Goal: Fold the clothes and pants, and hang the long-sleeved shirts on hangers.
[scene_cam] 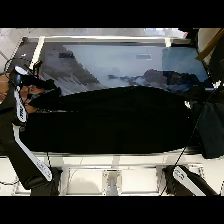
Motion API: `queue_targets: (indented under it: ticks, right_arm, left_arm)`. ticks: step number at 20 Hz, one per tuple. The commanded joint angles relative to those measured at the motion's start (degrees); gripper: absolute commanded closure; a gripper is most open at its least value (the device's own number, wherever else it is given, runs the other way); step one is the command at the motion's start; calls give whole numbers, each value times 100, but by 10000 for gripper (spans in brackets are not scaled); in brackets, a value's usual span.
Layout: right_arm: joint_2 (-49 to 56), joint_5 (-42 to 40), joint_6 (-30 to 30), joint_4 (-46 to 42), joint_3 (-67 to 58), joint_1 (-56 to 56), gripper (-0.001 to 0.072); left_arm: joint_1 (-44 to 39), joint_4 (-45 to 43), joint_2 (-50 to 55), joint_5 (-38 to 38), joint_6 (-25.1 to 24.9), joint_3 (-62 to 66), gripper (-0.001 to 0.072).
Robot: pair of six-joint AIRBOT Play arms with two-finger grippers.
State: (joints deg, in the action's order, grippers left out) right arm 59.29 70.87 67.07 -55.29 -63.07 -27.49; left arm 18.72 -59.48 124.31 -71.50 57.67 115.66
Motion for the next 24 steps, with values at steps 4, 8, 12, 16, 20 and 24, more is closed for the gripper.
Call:
queue_targets:
  ticks: [4,8,12,16,20,24]
  right_arm:
    - [4,0,0,2,-4,2,509]
    - [4,-2,0,0,-7,2,509]
    - [4,-31,0,0,-4,2,509]
    - [4,-229,0,2,-4,2,509]
    - [4,-413,11,7,-4,2,509]
    - [4,-407,9,4,-4,2,509]
  left_arm:
    - [-2,0,-256,551,-7,4,696]
    - [13,-4,-632,984,-2,4,697]
    - [138,-682,-905,1139,765,4,697]
    - [238,-2498,-1069,1025,1932,2,697]
    - [284,-1978,-1067,647,1530,-2,698]
    - [35,-726,-957,-358,251,-22,242]
